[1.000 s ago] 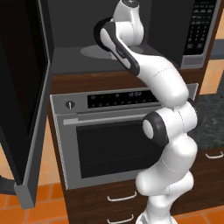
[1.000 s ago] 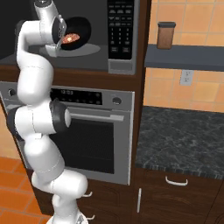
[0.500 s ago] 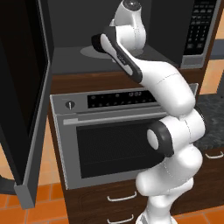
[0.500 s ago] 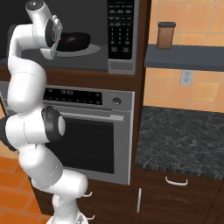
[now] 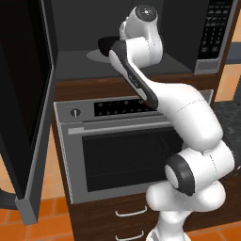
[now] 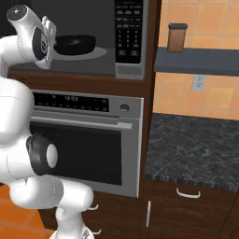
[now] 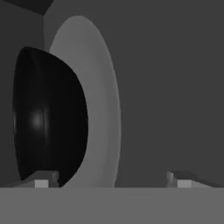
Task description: Open the microwave, place the bowl with waffle inside the microwave, then close the microwave door and turn it on.
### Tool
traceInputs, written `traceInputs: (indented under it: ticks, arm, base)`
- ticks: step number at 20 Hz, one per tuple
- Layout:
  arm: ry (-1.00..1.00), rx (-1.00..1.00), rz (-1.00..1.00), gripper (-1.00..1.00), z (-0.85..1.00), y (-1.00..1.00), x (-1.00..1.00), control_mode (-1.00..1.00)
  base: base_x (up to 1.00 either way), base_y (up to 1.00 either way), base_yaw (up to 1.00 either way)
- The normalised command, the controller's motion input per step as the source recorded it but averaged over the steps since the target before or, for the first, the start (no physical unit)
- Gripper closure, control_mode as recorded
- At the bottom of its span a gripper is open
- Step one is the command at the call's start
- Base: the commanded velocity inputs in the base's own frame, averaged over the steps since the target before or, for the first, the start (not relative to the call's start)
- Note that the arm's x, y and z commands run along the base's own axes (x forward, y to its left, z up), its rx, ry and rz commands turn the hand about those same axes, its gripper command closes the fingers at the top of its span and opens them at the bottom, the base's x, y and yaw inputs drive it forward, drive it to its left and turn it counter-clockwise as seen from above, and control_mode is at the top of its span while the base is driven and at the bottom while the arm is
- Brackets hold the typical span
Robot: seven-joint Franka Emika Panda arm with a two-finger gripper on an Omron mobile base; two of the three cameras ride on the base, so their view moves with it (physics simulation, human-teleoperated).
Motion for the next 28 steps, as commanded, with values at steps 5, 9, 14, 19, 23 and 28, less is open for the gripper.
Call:
traceInputs:
  ticks: [5, 9, 14, 19, 23, 28]
  arm:
    - [0.03, -0.26, 0.00, -1.00, 0.06, -0.07, -0.90, -1.00]
    - [-0.23, -0.27, 0.07, -1.00, 0.00, -0.32, -1.00, -1.00]
    - [-0.44, -0.40, 0.17, -1.00, -0.14, -0.42, -1.00, -1.00]
    - [-0.22, -0.45, 0.29, -1.00, 0.00, -0.35, -0.89, -1.00]
    - [-0.01, -0.48, 0.27, -1.00, 0.02, -0.01, -1.00, -1.00]
    - [0.08, -0.41, 0.07, -1.00, 0.23, 0.06, -1.00, -1.00]
  base:
    - [0.00, 0.00, 0.00]
    - [0.00, 0.00, 0.00]
    - [0.00, 0.00, 0.00]
    - [0.00, 0.00, 0.00]
    - [0.00, 0.00, 0.00]
    - [0.00, 0.00, 0.00]
